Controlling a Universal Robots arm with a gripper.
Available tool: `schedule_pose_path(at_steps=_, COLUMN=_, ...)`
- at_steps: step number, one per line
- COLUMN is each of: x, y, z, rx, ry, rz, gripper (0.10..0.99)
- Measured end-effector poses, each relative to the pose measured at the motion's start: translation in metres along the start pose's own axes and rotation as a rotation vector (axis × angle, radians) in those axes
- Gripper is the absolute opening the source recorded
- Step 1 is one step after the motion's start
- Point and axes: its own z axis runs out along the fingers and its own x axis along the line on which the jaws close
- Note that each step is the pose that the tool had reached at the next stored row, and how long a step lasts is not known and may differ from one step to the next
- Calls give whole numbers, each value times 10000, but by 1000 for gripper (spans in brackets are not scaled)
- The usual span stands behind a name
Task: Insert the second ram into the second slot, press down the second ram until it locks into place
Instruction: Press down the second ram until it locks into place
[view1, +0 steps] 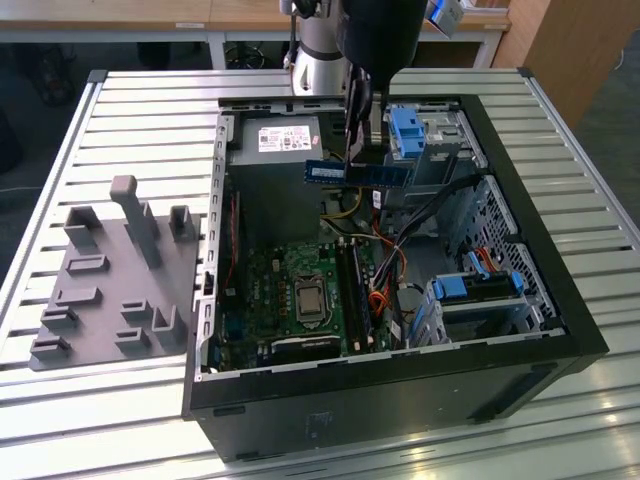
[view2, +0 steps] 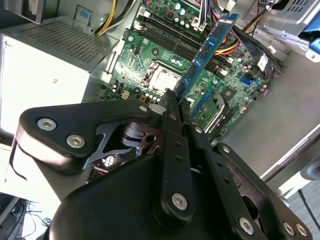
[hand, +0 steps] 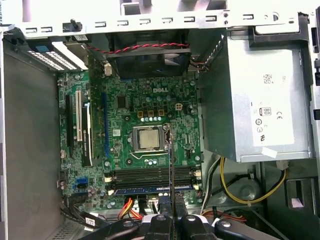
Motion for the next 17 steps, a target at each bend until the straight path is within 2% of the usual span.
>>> schedule_pose_path(at_steps=17, x=0, y=0, z=0, rx=4, ry=-19, rz=508, gripper=137)
